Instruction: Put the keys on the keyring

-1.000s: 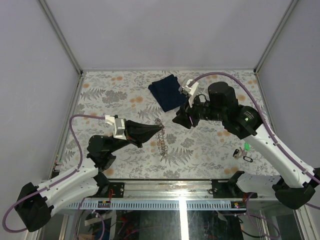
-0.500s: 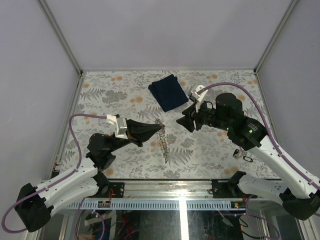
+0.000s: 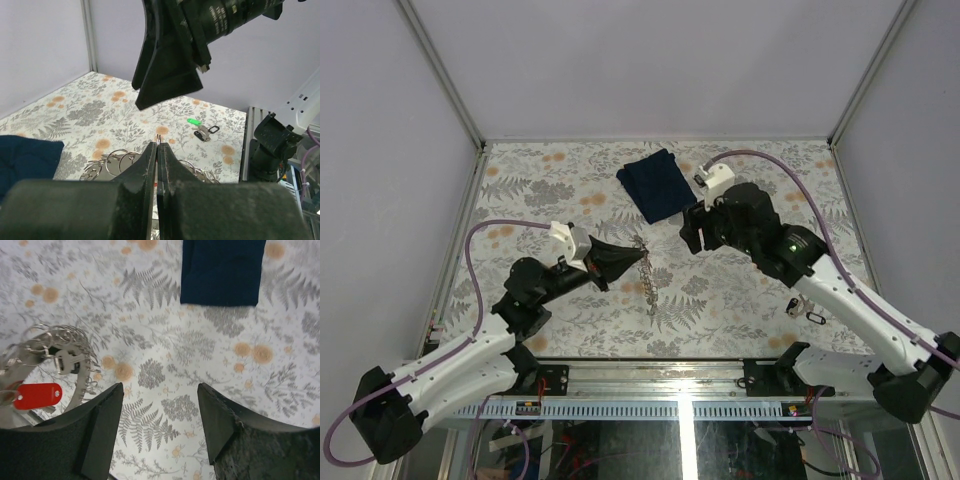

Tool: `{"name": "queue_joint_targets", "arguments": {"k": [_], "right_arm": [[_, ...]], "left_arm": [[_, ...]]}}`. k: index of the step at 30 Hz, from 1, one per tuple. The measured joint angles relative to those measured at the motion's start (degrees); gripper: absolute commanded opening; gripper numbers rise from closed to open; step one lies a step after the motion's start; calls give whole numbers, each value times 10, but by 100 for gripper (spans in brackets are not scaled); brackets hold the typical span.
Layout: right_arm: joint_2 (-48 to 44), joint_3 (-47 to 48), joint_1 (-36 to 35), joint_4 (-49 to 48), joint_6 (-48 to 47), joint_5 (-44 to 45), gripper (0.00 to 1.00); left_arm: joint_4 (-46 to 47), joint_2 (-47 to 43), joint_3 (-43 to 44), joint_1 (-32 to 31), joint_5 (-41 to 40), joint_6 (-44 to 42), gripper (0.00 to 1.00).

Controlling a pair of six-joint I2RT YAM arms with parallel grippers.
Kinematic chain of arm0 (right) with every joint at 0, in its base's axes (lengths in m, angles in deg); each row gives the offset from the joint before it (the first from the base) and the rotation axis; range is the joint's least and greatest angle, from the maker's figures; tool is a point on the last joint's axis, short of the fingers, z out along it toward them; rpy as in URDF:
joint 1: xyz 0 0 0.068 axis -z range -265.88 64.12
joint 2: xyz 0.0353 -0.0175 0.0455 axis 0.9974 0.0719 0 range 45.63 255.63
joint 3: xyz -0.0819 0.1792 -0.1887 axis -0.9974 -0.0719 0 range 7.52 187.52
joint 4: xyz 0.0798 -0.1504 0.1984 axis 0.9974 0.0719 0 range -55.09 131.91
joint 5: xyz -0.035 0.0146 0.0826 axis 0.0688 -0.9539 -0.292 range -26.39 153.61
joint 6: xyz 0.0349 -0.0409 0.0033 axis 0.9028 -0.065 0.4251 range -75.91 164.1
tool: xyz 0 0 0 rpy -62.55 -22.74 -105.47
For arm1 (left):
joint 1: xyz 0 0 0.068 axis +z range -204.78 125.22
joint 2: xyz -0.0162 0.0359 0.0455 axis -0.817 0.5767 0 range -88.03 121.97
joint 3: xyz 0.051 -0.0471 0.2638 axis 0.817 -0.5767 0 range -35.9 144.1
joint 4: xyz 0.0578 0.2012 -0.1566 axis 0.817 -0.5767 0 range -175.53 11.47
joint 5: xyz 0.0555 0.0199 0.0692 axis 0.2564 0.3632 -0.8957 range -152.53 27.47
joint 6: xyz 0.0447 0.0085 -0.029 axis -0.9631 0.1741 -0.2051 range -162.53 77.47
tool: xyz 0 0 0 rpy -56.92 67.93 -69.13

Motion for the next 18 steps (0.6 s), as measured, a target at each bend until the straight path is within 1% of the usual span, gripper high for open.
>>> {"name": "queue_joint_targets", "arguments": {"k": [2,4,7,11,13,14,18], "right_arm": [[30,6,3,20,20,5,76],[68,19,7,37,34,2,76],[115,24,10,45,57,1,84],[121,-5,22,25,110,26,90],[122,-22,47,19,152,46,93],[122,-23,61,19,155,48,94],[122,-55,150,17,226,85,96]], "left_arm": [[-8,2,0,2,-6,-3,0],[-15,5,0,2,-13,-5,0],[-26,12,1,4,-22,-7,0],[-55,28,22,5,-35,-8,0],[-68,38,37,5,-40,-9,0],[-72,42,42,6,-42,-9,0],[-76,53,48,7,-44,-9,0]]}}
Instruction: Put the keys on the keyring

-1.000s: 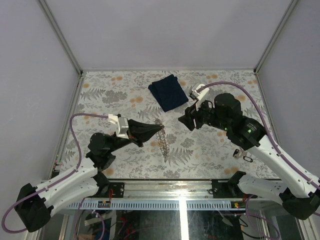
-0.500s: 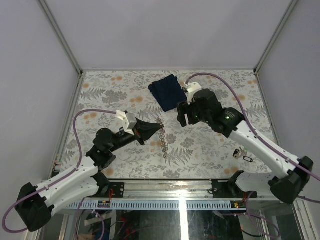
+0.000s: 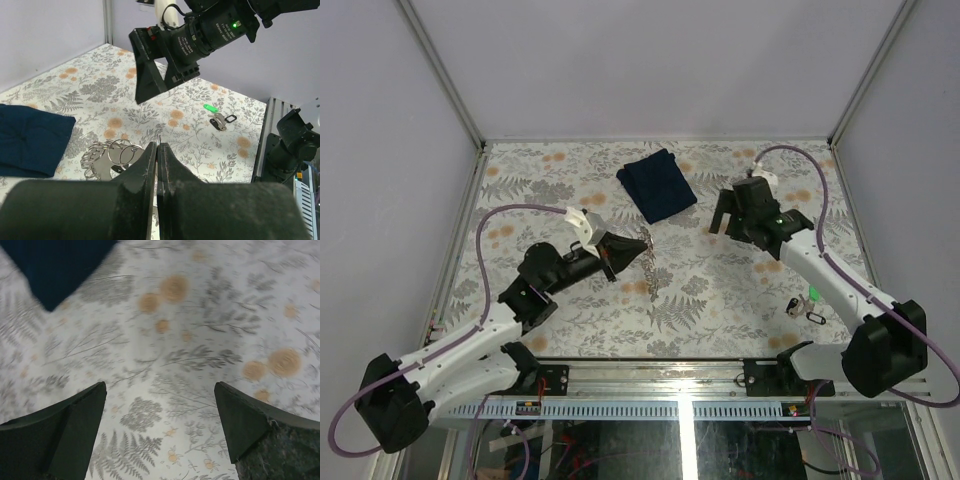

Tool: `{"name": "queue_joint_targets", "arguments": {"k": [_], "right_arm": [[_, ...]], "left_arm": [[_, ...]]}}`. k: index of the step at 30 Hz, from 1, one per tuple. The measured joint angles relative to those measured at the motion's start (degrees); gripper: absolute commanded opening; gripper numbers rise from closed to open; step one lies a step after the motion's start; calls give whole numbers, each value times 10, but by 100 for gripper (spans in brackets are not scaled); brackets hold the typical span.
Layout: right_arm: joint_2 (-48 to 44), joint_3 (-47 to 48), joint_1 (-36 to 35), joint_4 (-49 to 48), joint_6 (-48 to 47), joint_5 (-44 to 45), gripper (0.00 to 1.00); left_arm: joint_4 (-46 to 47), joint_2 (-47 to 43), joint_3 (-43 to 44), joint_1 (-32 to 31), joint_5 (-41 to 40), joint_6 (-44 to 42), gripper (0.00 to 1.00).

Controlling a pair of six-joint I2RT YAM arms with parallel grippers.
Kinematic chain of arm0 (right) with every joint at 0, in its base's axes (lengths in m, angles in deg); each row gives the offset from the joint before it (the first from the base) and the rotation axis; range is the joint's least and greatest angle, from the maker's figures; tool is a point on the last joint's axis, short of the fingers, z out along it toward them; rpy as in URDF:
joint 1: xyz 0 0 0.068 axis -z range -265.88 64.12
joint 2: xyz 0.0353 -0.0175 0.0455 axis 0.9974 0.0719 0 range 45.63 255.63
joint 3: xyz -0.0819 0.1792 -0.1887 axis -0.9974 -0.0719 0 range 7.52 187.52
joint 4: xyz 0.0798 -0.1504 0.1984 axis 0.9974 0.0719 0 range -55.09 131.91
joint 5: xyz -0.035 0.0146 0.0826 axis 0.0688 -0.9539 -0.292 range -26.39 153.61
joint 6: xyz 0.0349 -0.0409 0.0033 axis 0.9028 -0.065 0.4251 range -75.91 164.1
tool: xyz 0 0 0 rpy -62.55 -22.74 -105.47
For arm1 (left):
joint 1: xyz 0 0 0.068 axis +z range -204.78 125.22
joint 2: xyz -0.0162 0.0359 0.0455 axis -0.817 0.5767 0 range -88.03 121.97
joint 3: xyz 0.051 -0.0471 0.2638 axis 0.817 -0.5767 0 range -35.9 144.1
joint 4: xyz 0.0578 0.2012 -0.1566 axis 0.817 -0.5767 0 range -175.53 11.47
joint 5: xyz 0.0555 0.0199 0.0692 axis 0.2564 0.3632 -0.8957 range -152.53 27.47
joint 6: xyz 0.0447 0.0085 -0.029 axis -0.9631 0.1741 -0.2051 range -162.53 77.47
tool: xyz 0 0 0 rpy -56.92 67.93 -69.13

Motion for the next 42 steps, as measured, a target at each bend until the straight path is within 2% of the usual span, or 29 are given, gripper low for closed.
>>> {"name": "queue_joint_targets", "arguments": {"k": [5,8,13,16,19,24,26,30,35,42], "right_arm": [[0,-73,99,1,85,29,97],[-5,-116,133,1,116,37,96],[-30,-152,146,0,119,37,96],[-58,-161,146,-9,94,32,90],[-99,-178,148,-41,37,-24,84],[-228,-258,148,-139,-33,-195,76],[-266,-272,148,-183,-40,-286,74],[-273,-277,141,-288,-20,-421,72],[-273,-269,98,-341,-21,-489,75],[-280,-257,62,-369,-97,-483,74]], "left_arm": [[-16,28,10,1,4,2,0],[-26,52,27,1,16,2,0],[-41,72,52,1,36,-1,0],[-50,74,61,1,45,-4,0],[-59,74,64,2,53,-6,0],[-73,78,64,3,68,-9,0],[-74,82,64,4,80,-9,0],[-71,84,65,6,114,-9,0],[-68,82,64,7,171,-13,0],[-73,66,71,8,226,-27,0]]}}
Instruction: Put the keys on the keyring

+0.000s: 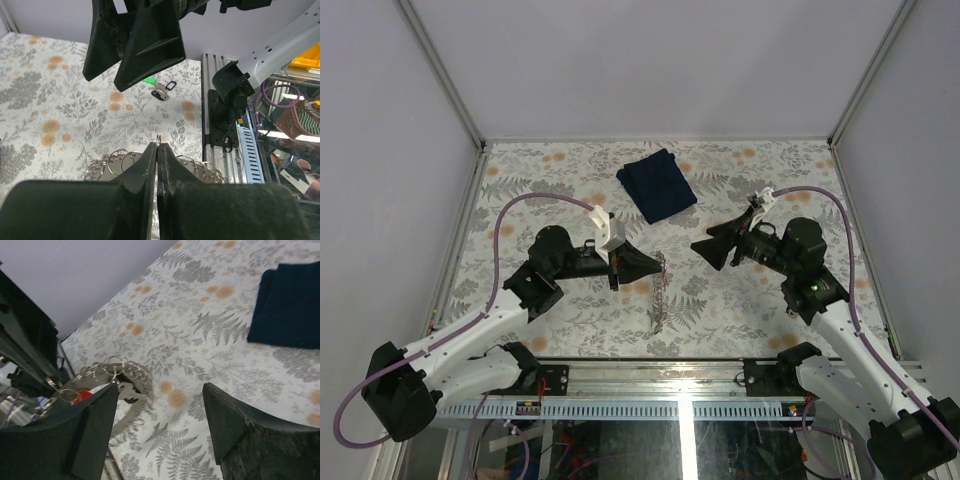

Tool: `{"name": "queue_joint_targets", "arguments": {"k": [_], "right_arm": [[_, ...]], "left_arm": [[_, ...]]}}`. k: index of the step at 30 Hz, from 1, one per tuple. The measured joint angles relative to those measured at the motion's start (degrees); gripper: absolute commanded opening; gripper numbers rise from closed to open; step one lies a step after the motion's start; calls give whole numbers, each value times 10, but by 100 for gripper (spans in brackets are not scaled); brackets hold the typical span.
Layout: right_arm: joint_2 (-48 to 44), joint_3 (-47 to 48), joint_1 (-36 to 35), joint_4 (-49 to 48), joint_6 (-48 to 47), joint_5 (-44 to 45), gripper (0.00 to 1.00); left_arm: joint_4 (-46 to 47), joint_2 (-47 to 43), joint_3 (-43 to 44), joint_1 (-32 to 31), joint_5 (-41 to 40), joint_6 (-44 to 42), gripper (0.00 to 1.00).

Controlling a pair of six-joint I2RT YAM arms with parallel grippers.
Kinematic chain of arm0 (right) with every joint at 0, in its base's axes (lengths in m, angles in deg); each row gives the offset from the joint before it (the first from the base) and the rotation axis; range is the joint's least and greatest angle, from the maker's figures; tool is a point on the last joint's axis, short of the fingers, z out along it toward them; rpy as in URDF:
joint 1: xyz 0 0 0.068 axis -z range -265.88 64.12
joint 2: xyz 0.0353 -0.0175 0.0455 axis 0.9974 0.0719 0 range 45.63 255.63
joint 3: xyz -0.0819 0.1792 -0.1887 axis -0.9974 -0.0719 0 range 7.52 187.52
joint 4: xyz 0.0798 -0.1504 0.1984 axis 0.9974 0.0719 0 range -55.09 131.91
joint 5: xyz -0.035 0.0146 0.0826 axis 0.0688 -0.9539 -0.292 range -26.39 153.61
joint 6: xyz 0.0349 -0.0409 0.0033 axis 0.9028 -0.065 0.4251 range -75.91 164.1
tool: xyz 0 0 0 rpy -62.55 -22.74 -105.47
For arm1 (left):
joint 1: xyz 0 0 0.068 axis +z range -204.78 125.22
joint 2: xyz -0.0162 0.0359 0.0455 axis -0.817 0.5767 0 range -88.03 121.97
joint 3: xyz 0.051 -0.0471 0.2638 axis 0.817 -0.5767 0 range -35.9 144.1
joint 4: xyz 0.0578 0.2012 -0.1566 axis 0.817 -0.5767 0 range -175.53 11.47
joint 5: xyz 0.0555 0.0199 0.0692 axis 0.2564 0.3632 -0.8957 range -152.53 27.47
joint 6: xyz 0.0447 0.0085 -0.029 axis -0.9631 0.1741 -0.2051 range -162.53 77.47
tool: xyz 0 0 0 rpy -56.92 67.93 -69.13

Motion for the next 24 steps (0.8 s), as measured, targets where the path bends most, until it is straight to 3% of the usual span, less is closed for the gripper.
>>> {"name": "queue_joint_targets", "arguments": {"k": [6,11,14,24], "right_arm": [[0,16,-1,32,-31,104,81],[52,65,-2,134,36,331,92],[79,73,8,201,93,460,94],[139,39,195,270,200,551,97]], "left_arm": [[-11,-13,12,1,5,-22,0],[-25,-13,12,3,-12,-33,0],[-33,-13,12,3,-25,-36,0],[-50,62,64,3,-12,-27,0]]}}
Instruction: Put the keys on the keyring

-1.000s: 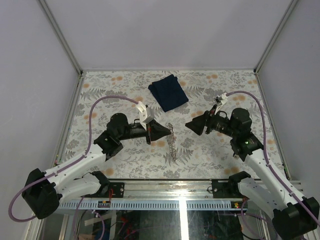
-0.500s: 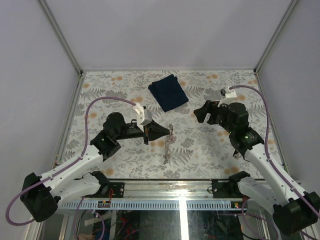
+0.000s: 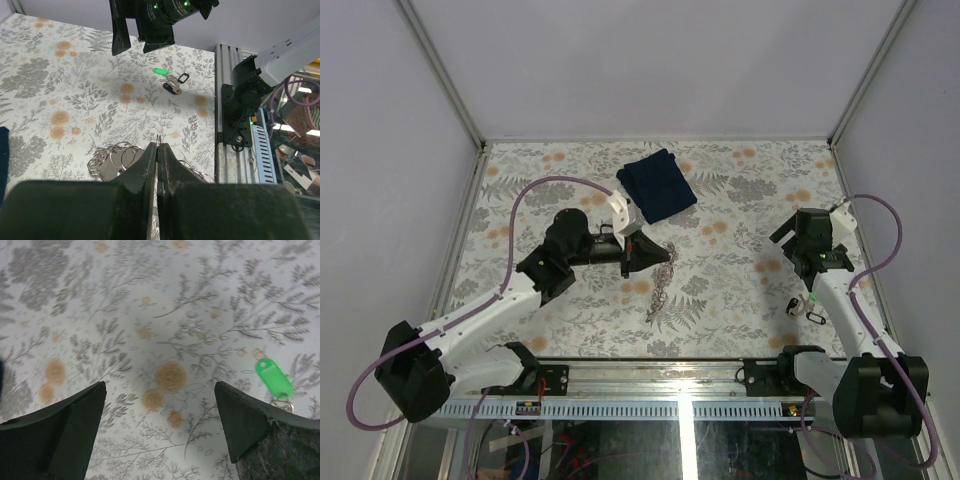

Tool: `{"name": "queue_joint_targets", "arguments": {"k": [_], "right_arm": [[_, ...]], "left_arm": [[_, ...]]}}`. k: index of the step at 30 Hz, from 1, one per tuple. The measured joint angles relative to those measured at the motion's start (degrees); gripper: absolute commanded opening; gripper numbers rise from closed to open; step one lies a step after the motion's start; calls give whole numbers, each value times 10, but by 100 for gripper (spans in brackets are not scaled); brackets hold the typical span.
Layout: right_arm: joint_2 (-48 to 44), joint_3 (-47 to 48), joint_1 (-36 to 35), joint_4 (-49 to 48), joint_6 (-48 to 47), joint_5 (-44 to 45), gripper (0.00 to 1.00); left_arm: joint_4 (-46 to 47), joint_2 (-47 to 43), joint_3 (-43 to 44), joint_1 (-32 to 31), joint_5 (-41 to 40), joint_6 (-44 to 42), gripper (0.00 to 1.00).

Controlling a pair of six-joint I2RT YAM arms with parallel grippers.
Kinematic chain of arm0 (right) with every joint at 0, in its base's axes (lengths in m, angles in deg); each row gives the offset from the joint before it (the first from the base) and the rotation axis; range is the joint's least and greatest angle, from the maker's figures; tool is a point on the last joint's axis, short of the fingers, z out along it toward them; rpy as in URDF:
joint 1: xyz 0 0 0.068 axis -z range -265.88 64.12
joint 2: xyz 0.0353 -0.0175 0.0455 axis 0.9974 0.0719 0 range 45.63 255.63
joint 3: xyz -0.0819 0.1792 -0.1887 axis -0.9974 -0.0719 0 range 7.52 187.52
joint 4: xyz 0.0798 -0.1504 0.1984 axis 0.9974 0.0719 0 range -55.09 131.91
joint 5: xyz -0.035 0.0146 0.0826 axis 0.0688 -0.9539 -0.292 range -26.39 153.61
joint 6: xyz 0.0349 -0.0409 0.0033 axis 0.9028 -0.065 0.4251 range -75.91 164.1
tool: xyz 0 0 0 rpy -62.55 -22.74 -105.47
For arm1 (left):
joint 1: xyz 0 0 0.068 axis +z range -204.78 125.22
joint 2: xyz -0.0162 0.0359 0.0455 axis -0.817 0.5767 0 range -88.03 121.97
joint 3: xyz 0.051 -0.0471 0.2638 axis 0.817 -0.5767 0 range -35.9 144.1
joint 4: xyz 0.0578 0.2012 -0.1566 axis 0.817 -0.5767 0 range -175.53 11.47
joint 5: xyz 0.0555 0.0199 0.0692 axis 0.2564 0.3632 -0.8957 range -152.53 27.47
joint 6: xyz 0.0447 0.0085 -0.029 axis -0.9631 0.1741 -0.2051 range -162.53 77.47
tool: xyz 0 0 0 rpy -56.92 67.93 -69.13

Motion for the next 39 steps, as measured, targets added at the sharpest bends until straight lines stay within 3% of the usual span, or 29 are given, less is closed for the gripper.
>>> {"name": "queue_joint_targets", "arguments": {"k": [11,31,39], "right_arm": [[-2,-87,142,-2,33,19,96],[9,-144,148,6,41,11,93],[9,-145,148,24,50,-12,83]], "left_arm": [[0,76,61,0,48,40,0],[0,102,71,0,70,56,0],[3,108,71,0,72,67,0]]}}
